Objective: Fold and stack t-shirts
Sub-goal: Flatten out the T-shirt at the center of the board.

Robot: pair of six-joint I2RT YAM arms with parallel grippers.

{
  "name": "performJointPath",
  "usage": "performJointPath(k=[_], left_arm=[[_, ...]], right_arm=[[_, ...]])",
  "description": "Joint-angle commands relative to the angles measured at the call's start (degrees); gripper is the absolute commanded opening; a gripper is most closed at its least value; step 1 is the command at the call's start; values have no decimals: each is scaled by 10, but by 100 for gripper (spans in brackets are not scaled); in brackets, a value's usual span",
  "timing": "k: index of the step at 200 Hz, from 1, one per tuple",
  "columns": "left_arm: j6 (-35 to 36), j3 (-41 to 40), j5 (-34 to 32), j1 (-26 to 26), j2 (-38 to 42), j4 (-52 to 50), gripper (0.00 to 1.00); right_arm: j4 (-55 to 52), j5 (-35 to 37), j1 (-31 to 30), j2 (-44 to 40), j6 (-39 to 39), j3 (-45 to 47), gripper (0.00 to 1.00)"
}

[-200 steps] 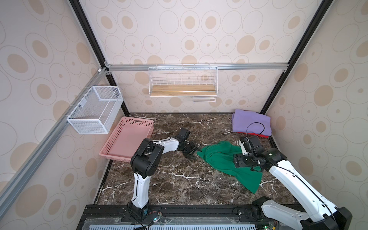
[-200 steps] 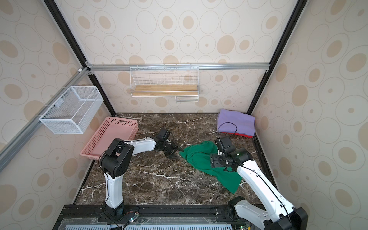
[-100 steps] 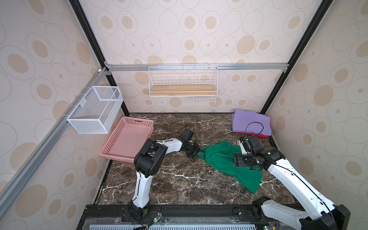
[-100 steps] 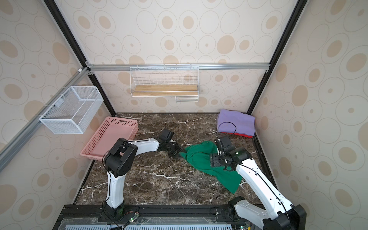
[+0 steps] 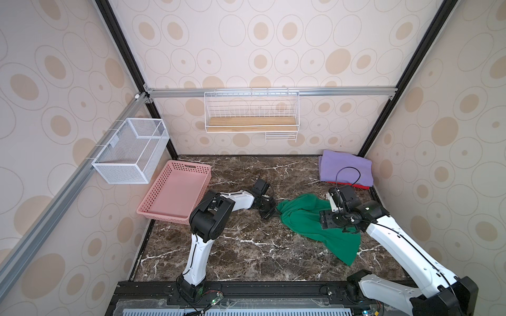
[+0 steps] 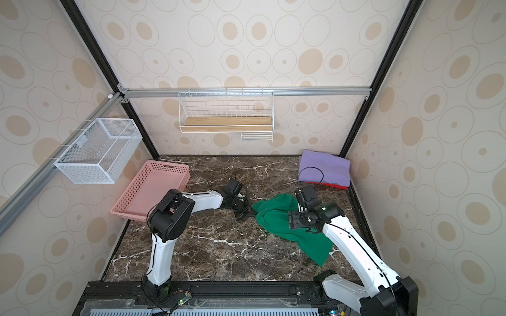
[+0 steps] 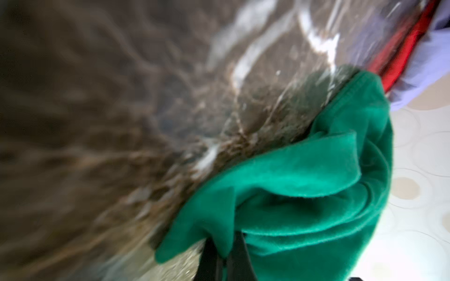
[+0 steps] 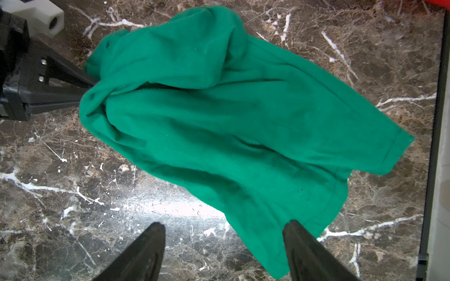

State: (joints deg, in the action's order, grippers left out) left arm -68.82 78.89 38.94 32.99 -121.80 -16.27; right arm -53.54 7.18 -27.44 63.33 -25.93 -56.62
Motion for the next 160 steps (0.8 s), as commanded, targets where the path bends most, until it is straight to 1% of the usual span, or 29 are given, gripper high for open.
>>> performJointPath(k=[1, 16, 28, 40, 53, 66, 98, 130, 147, 160], left_arm=[[118, 72, -141, -37, 34, -246, 0], [177, 178, -217, -48, 63, -348, 0], [205, 263, -266, -51, 71, -411, 0], [219, 334, -293, -51, 72, -451, 0], [223, 378, -299, -51, 71, -466, 0], [222, 386, -295, -51, 72, -464, 0], [224, 360, -288, -51, 77, -458, 0], [222, 376, -284, -51, 87, -460, 0], [211, 367, -272, -46, 98, -462, 0], [211, 359, -278, -37, 111, -463, 0]], right_arm=[[4, -7, 3, 8, 1, -14, 83], [5, -11, 2, 9, 1, -15, 83], [8, -13, 3, 10, 1, -15, 83], [10, -15, 3, 13, 1, -17, 83], [12, -16, 2, 15, 1, -19, 83], [13, -16, 3, 16, 2, -21, 83], [8, -12, 3, 11, 5, -23, 83], [11, -14, 2, 9, 2, -13, 83], [12, -16, 3, 12, 2, -16, 82], [13, -16, 3, 13, 4, -18, 83]])
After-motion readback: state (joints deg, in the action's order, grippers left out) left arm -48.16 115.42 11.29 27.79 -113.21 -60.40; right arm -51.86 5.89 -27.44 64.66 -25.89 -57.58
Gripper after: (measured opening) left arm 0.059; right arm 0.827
